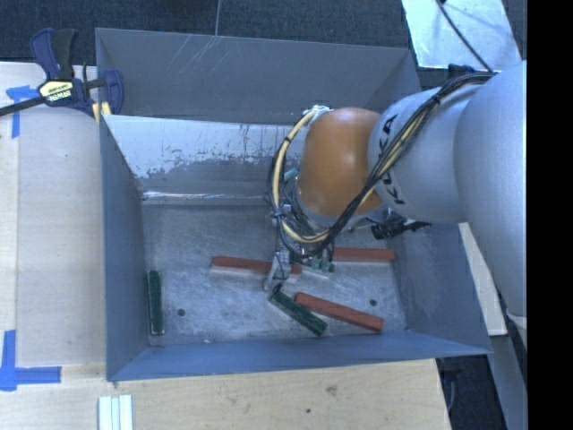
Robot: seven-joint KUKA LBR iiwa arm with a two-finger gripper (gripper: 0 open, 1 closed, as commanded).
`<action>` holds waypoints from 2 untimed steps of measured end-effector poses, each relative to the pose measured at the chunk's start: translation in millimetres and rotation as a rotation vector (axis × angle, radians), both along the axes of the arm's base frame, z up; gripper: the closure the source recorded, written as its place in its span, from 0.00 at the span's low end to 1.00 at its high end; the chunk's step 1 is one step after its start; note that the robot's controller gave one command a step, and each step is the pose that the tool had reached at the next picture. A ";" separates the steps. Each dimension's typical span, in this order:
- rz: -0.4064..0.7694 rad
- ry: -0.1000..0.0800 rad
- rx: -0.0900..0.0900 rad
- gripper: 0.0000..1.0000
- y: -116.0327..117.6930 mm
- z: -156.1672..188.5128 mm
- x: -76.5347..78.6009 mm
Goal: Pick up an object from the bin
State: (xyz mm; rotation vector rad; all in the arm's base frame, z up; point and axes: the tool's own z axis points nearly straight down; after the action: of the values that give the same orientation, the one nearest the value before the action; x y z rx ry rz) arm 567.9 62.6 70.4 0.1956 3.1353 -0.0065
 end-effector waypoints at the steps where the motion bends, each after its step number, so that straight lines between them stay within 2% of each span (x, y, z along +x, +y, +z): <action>1: 0.003 -0.001 0.004 1.00 5.0 0.8 0.0; 2: -0.035 0.000 0.004 1.00 -0.6 43.5 -35.8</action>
Offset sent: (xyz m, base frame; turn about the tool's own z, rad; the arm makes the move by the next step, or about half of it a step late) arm 0.0000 0.0000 0.0000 0.0000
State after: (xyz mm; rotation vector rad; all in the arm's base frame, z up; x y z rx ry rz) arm 532.1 62.0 113.9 0.2503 3.1317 -0.0002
